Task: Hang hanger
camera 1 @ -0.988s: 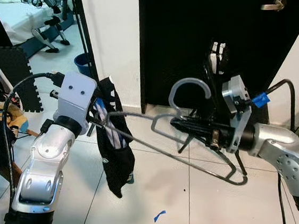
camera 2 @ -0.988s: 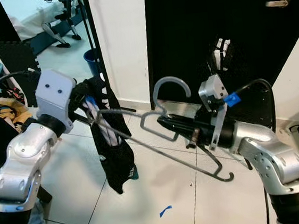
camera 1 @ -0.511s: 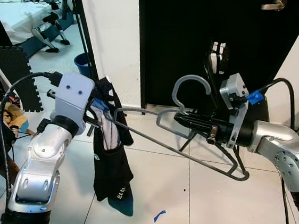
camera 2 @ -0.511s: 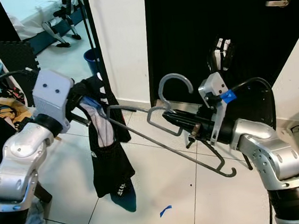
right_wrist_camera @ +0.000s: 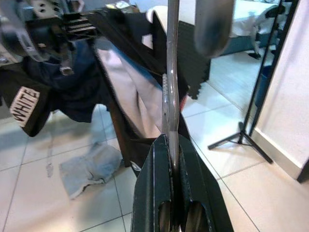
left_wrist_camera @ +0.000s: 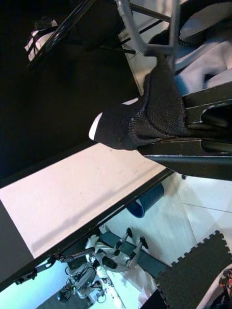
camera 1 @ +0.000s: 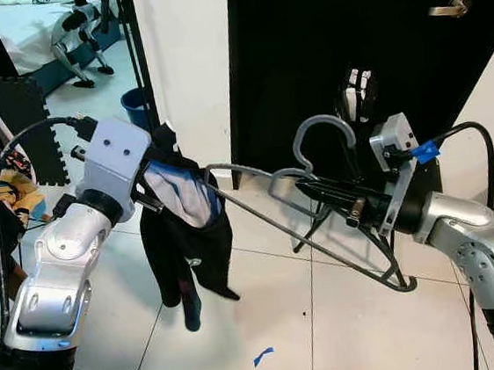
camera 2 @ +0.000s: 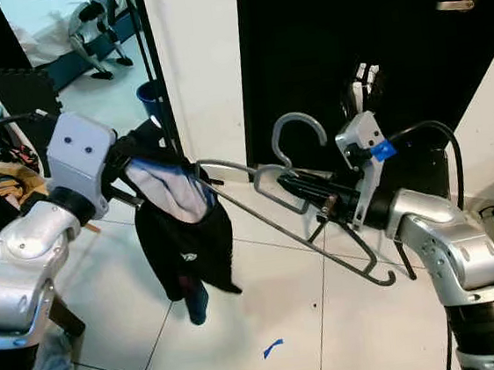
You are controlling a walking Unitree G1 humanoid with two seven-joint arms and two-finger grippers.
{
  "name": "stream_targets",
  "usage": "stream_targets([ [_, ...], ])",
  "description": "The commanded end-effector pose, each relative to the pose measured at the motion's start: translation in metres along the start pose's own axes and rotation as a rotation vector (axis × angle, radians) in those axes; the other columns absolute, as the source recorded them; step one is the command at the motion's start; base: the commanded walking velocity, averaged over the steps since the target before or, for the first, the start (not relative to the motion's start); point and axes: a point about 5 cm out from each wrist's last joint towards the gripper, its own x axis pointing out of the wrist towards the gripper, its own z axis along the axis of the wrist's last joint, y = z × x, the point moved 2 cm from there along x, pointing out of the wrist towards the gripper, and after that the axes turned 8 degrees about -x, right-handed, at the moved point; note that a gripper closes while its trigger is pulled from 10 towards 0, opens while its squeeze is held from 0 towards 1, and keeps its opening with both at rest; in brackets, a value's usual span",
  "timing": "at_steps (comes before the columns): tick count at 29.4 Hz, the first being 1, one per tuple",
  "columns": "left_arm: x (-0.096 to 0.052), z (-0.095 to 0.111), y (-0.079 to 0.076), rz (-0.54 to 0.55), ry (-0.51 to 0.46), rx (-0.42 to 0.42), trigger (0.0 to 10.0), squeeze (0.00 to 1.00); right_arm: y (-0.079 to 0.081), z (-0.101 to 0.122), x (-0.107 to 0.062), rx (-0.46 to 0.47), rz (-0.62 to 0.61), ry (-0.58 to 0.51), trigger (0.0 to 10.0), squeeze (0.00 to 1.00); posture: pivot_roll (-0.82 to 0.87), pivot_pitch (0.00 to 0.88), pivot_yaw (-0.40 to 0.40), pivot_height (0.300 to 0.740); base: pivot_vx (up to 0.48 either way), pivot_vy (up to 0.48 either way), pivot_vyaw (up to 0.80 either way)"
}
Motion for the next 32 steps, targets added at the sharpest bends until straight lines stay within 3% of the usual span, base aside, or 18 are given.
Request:
stream_targets([
  [1,0.000,0.010,0.000,-0.002,-0.035,0.021,10.0,0.00,0.011,0.000,0.001,0.015,0.056,-0.010,10.0,0.00,-0.05,0.085,-0.018,0.740,0.000,0.000,0.00],
  [3,-0.001,0.009,0.003,0.008,-0.034,0.025,10.0,0.00,0.019,0.001,0.000,0.029,0.109,-0.022,10.0,0.00,-0.06,0.087,-0.016,0.740,0.000,0.000,0.00],
  [9,-0.001,0.009,0.005,0.016,-0.033,0.028,10.0,0.00,0.024,0.002,-0.001,0.035,0.144,-0.024,10.0,0.00,-0.06,0.088,-0.016,0.740,0.000,0.000,0.00],
  [18,0.004,0.014,-0.004,0.013,-0.051,-0.025,10.0,0.00,0.016,0.001,0.003,0.031,0.077,-0.018,10.0,0.00,-0.06,0.090,-0.015,0.740,0.000,0.000,0.00],
  [22,0.011,0.025,-0.035,-0.034,-0.084,-0.154,10.0,0.00,0.007,-0.001,0.015,0.032,-0.023,-0.013,10.0,0.00,-0.06,0.093,-0.016,0.740,0.000,0.000,0.00],
  [24,0.012,0.026,-0.039,-0.039,-0.087,-0.167,10.0,0.00,0.007,-0.001,0.016,0.033,-0.029,-0.014,10.0,0.00,-0.06,0.093,-0.016,0.740,0.000,0.000,0.00],
  [25,0.015,0.028,-0.048,-0.042,-0.090,-0.206,10.0,0.00,0.005,-0.003,0.018,0.032,-0.049,-0.007,10.0,0.00,-0.06,0.093,-0.017,0.740,0.000,0.000,0.00],
  [32,0.020,0.025,-0.051,0.013,-0.054,-0.232,10.0,0.00,0.004,-0.007,0.022,0.028,-0.080,0.006,10.0,0.00,-0.06,0.093,-0.014,0.740,0.000,0.000,0.00],
])
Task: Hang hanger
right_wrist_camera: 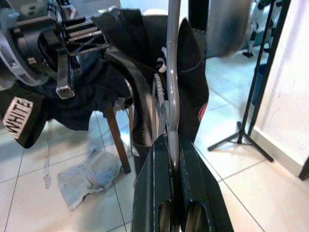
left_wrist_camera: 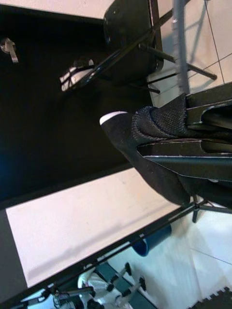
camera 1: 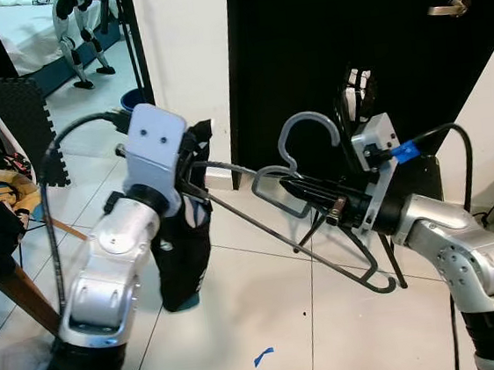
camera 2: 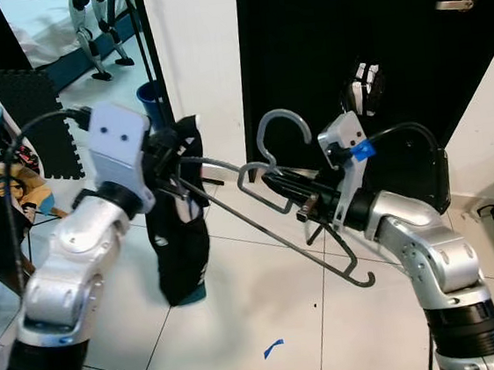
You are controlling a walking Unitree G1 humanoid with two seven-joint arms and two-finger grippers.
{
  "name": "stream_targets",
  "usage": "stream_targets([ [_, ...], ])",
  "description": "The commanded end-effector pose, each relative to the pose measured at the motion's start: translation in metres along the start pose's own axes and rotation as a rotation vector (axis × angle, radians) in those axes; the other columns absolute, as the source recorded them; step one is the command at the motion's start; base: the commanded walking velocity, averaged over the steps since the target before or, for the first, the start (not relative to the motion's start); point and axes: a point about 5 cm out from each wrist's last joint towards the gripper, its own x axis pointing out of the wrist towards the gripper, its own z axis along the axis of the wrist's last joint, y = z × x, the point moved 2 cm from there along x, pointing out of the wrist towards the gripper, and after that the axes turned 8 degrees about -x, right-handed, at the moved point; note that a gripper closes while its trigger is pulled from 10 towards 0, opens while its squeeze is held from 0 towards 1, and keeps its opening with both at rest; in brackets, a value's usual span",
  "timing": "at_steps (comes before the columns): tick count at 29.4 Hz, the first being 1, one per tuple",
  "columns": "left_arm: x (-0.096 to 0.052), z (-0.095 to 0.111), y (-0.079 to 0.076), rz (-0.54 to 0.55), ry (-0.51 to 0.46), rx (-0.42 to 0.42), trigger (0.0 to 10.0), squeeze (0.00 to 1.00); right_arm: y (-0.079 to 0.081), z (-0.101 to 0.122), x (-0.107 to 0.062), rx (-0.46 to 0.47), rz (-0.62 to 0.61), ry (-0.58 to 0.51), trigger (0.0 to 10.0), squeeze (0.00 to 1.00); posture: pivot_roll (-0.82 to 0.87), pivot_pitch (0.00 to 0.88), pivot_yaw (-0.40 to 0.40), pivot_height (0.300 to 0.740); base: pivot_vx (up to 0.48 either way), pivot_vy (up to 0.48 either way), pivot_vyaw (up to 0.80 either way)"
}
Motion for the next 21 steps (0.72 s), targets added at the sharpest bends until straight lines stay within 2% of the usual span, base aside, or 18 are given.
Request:
stream_targets([
  [1,0.004,0.007,-0.002,0.009,-0.021,-0.006,10.0,0.00,-0.001,0.000,0.001,-0.007,-0.016,-0.002,10.0,0.00,-0.06,0.093,-0.014,0.740,0.000,0.000,0.00],
  [4,0.006,0.007,0.008,0.079,-0.011,-0.027,10.0,0.00,-0.002,0.000,0.003,0.004,-0.031,-0.013,10.0,0.00,-0.05,0.091,-0.011,0.740,0.000,0.000,0.00],
  [9,0.007,0.008,0.015,0.136,-0.005,-0.055,10.0,0.00,-0.001,0.000,0.006,0.014,-0.032,-0.025,10.0,0.00,-0.05,0.092,-0.010,0.740,0.000,0.000,0.00],
  [11,0.008,0.010,0.025,0.202,-0.010,-0.103,10.0,0.00,0.004,0.002,0.010,0.030,-0.021,-0.055,10.0,0.00,-0.05,0.091,-0.008,0.740,0.000,0.000,0.00],
  [12,0.009,0.016,0.028,0.224,-0.035,-0.174,10.0,0.00,0.007,0.002,0.012,0.049,-0.012,-0.077,10.0,0.00,-0.05,0.090,-0.009,0.740,0.000,0.000,0.00],
  [15,0.009,0.019,0.028,0.221,-0.052,-0.199,10.0,0.00,0.008,0.002,0.013,0.055,-0.009,-0.080,10.0,0.00,-0.05,0.090,-0.009,0.740,0.000,0.000,0.00],
  [18,0.011,0.049,0.010,0.096,-0.167,-0.286,10.0,0.00,0.017,-0.001,0.019,0.077,0.017,-0.089,10.0,0.00,-0.05,0.090,-0.011,0.740,0.000,0.000,0.00],
  [19,0.011,0.049,0.010,0.096,-0.167,-0.286,10.0,0.00,0.017,-0.001,0.019,0.077,0.017,-0.089,10.0,0.00,-0.05,0.090,-0.011,0.740,0.000,0.000,0.00],
  [21,0.012,0.065,0.007,0.066,-0.225,-0.276,10.0,0.00,0.022,-0.004,0.022,0.079,0.037,-0.082,10.0,0.00,-0.05,0.087,-0.011,0.740,0.000,0.000,0.00],
])
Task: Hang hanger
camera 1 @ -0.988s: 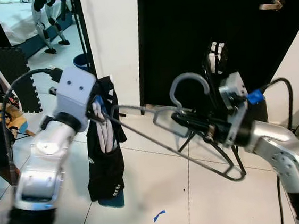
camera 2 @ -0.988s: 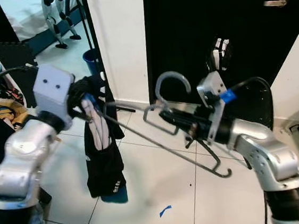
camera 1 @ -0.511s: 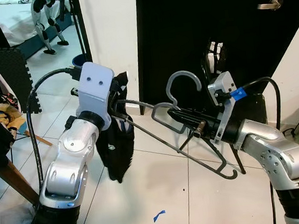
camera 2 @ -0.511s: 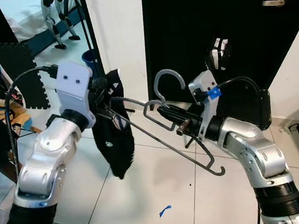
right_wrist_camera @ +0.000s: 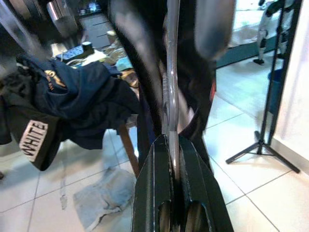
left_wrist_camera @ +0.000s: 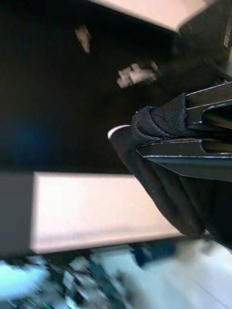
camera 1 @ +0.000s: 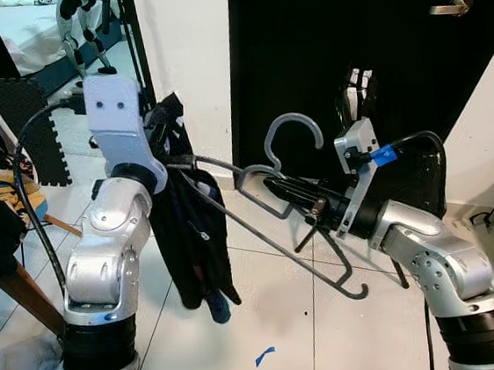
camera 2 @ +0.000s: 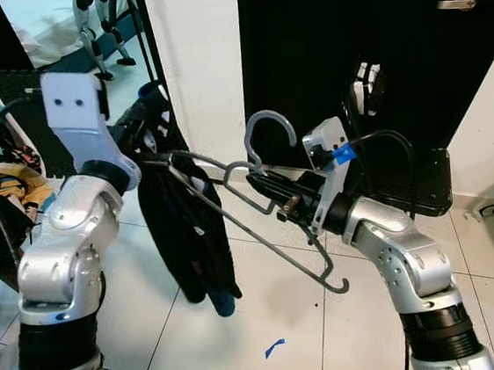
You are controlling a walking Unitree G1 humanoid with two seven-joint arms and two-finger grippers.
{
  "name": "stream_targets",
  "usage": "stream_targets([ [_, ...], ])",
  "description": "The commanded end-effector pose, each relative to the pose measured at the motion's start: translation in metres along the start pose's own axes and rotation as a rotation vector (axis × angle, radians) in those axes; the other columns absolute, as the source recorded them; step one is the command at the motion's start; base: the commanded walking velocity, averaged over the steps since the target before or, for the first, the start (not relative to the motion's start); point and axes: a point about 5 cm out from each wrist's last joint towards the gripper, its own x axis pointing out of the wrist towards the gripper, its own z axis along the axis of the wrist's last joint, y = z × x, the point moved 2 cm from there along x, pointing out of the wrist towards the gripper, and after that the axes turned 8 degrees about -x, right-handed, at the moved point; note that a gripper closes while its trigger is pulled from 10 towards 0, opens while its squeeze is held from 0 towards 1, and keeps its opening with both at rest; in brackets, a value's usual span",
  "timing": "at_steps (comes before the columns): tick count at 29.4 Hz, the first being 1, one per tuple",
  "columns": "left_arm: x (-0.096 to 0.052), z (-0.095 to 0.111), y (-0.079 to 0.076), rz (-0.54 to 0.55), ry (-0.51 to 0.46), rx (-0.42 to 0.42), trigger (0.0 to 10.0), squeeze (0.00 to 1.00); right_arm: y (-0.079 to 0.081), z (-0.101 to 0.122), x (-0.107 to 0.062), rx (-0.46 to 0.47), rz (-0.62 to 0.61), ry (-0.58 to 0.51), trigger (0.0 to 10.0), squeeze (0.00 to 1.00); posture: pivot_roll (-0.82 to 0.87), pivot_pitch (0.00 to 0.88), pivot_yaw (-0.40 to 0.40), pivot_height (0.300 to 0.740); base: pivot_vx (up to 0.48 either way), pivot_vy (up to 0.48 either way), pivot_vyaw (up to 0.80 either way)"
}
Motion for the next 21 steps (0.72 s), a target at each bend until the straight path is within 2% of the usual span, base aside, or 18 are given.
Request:
stream_targets([
  [1,0.001,0.021,-0.009,-0.049,-0.085,-0.003,10.0,0.00,0.008,-0.005,0.002,-0.001,0.027,0.010,10.0,0.00,-0.05,0.085,-0.011,0.740,0.000,0.000,0.00],
  [7,0.003,0.035,-0.011,-0.065,-0.130,0.001,10.0,0.00,0.015,-0.013,0.005,0.001,0.050,0.034,10.0,0.00,-0.05,0.084,-0.011,0.740,0.000,0.000,0.00],
  [12,0.003,0.039,-0.015,-0.089,-0.137,0.003,10.0,0.00,0.017,-0.015,0.006,0.006,0.051,0.035,10.0,0.00,-0.05,0.080,-0.010,0.740,0.000,0.000,0.00],
  [13,0.002,0.035,-0.019,-0.119,-0.120,0.042,10.0,0.00,0.016,-0.015,0.007,0.012,0.047,0.028,10.0,0.00,-0.05,0.080,-0.009,0.740,0.000,0.000,0.00],
  [14,0.002,0.035,-0.019,-0.119,-0.120,0.042,10.0,0.00,0.016,-0.015,0.007,0.012,0.047,0.028,10.0,0.00,-0.05,0.080,-0.009,0.740,0.000,0.000,0.00],
  [16,-0.001,0.023,-0.022,-0.164,-0.070,0.159,10.0,0.00,0.015,-0.011,0.008,0.032,0.043,-0.004,10.0,0.00,-0.05,0.079,-0.010,0.740,0.000,0.000,0.00],
  [18,-0.002,0.020,-0.022,-0.172,-0.057,0.188,10.0,0.00,0.015,-0.009,0.008,0.036,0.042,-0.013,10.0,0.00,-0.05,0.079,-0.010,0.740,0.000,0.000,0.00],
  [20,-0.004,0.014,-0.013,-0.166,-0.017,0.285,10.0,0.00,0.014,0.002,0.008,0.085,0.045,-0.089,10.0,0.00,-0.05,0.078,-0.009,0.740,0.000,0.000,0.00],
  [21,-0.004,0.014,-0.013,-0.166,-0.017,0.285,10.0,0.00,0.014,0.002,0.008,0.085,0.045,-0.089,10.0,0.00,-0.05,0.078,-0.009,0.740,0.000,0.000,0.00],
])
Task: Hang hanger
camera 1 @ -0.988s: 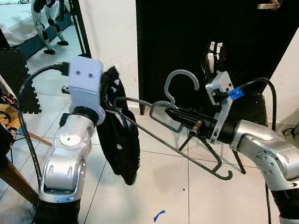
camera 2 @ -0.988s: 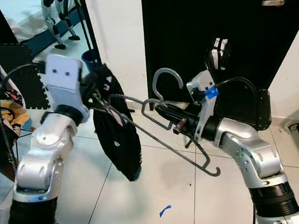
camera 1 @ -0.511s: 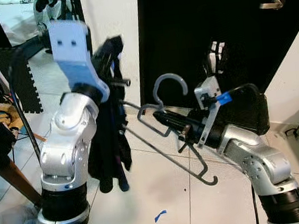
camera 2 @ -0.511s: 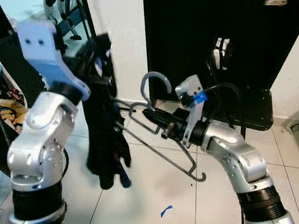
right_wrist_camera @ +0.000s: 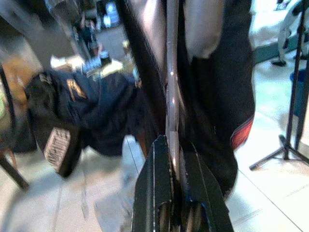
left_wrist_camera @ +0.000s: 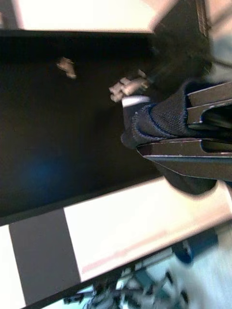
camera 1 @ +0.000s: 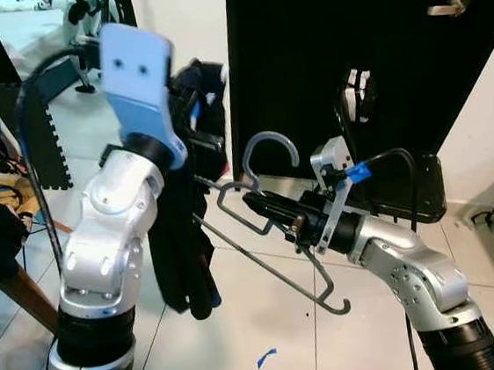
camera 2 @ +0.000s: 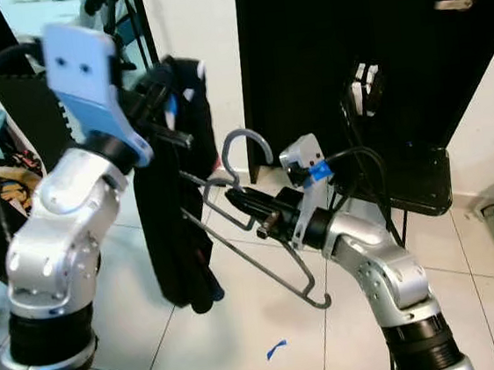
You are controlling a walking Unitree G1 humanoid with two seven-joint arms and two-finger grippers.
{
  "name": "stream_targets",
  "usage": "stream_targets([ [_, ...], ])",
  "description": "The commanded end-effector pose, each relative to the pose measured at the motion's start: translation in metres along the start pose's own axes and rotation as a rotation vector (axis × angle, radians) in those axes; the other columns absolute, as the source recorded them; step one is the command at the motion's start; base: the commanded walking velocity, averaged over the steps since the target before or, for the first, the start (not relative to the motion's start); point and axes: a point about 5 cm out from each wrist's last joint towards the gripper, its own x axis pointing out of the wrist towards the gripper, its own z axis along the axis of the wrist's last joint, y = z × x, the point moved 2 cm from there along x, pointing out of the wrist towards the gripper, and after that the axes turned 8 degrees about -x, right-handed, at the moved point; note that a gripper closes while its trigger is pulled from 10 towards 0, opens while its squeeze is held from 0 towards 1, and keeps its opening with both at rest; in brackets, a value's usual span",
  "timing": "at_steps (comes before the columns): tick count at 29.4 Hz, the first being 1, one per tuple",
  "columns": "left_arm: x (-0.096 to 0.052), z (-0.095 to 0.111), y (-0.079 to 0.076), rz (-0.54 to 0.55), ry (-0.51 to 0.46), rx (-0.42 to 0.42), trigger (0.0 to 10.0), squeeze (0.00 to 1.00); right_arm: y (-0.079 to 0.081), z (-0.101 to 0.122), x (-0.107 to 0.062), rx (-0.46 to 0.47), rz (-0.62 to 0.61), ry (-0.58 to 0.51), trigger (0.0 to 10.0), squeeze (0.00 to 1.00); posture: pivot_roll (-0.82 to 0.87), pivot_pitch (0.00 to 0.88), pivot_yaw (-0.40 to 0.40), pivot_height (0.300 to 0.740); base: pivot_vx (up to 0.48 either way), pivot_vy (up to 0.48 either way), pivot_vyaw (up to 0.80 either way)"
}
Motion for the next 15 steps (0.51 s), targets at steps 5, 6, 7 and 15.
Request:
stream_targets([
  [5,-0.008,0.007,0.022,0.010,0.019,0.159,10.0,0.00,-0.010,0.013,-0.002,0.010,-0.054,-0.060,10.0,0.00,-0.05,0.075,-0.011,0.740,0.000,0.000,0.00],
  [6,-0.008,0.007,0.022,0.010,0.019,0.159,10.0,0.00,-0.010,0.013,-0.002,0.010,-0.054,-0.060,10.0,0.00,-0.05,0.075,-0.011,0.740,0.000,0.000,0.00],
  [7,-0.008,0.007,0.022,0.010,0.019,0.159,10.0,0.00,-0.010,0.013,-0.002,0.010,-0.054,-0.060,10.0,0.00,-0.05,0.075,-0.011,0.740,0.000,0.000,0.00],
  [15,-0.014,0.035,0.025,-0.069,-0.048,0.069,10.0,0.00,-0.033,-0.001,-0.001,-0.020,-0.225,0.030,10.0,0.00,-0.04,0.076,-0.013,0.740,0.000,0.000,0.00],
])
